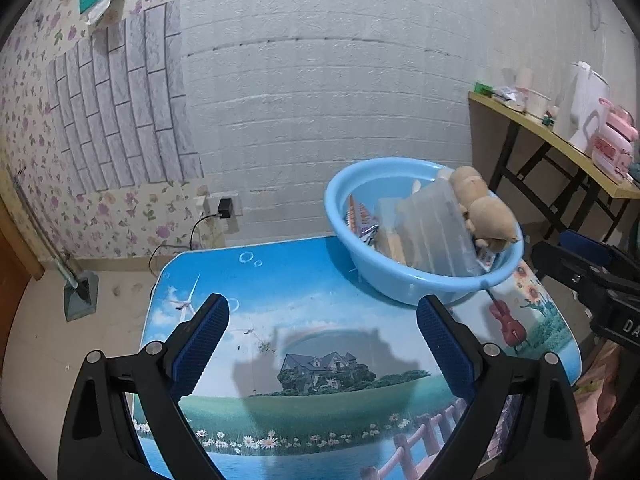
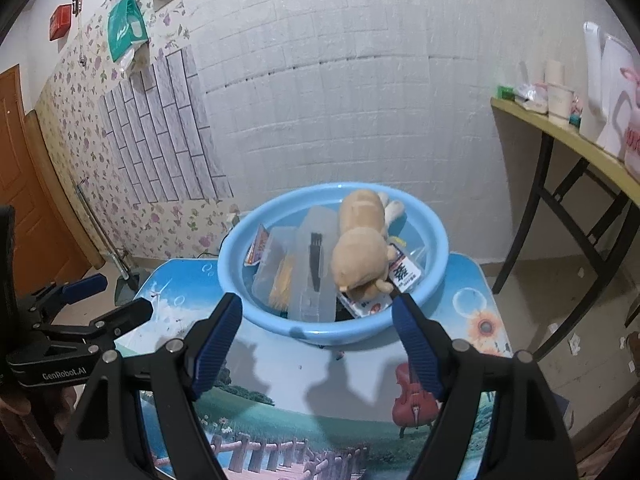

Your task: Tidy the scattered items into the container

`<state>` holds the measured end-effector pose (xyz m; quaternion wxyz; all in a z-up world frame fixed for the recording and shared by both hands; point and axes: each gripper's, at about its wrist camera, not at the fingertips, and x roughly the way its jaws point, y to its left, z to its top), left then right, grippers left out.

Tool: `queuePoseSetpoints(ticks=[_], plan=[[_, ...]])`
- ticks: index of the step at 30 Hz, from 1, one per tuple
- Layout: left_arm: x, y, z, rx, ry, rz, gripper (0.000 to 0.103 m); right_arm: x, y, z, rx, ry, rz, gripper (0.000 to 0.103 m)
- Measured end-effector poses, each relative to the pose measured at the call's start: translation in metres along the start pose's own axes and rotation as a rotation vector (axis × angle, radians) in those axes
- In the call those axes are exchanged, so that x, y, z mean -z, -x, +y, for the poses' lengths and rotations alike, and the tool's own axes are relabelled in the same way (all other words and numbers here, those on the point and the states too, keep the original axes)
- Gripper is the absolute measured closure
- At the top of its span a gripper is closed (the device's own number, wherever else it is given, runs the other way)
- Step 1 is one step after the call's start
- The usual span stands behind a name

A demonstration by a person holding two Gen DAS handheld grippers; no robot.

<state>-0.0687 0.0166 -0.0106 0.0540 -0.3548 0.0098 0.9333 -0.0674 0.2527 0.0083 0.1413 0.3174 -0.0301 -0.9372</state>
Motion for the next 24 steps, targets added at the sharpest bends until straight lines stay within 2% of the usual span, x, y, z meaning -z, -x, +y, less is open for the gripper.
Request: queuePoseSetpoints(ticks=[6, 24], plan=[[0.001, 0.011, -0.007, 0.007, -0.037, -0.024, 0.008, -0.004, 0.003, 0.004, -0.020, 0.007, -0.007, 0.025], [0.004, 0.001, 0.005, -0.024, -0.004, 0.021, 0.008, -0.003, -0.004, 0.012, -0.017, 0.038, 0.018, 0.025]])
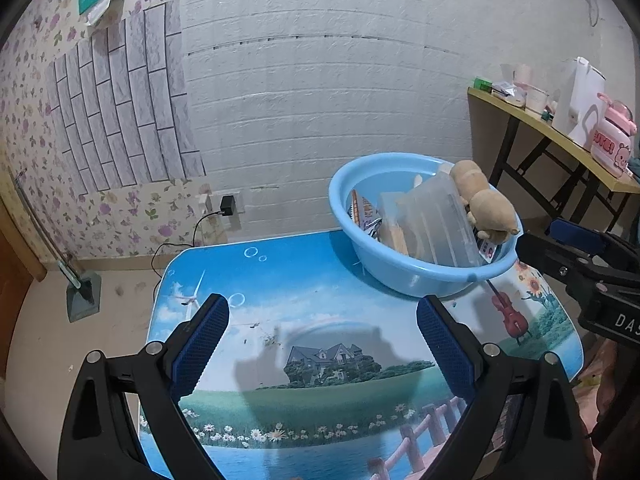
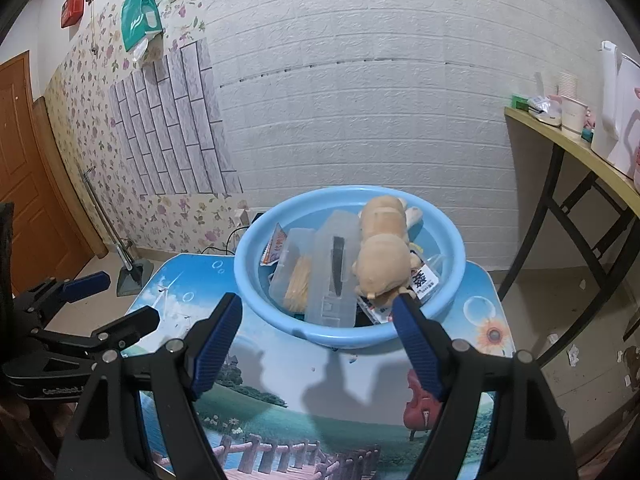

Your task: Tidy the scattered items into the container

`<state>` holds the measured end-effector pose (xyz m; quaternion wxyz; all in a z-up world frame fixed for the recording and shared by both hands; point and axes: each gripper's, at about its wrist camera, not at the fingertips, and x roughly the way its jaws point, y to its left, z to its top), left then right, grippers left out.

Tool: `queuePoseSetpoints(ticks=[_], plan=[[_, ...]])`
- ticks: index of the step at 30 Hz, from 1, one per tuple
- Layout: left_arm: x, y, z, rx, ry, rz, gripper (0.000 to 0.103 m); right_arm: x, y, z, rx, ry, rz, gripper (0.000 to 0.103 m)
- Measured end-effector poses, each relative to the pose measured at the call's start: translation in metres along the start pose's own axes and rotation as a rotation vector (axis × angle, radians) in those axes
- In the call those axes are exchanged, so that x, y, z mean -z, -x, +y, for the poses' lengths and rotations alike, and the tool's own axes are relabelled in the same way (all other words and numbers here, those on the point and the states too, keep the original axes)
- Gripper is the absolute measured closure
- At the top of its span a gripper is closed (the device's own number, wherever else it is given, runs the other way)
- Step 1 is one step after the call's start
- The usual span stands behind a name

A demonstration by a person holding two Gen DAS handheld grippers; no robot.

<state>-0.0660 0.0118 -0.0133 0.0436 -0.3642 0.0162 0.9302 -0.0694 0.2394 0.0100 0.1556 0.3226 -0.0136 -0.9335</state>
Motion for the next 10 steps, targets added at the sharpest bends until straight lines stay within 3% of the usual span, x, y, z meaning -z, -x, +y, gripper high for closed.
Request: queuePoseSetpoints(ticks=[4, 10], plan=[[0.0019, -0.0029, 0.0008, -0.048, 0.004, 0.012, 0.001, 0.0004, -0.0004, 0.0024, 0.000, 0.007, 0.005, 0.025], [0.0043, -0.0028, 0.0069, -0.024, 0.035, 0.010, 0.000, 0.0013, -0.0023, 0.0035, 0.000, 0.004, 0.017, 0.025]])
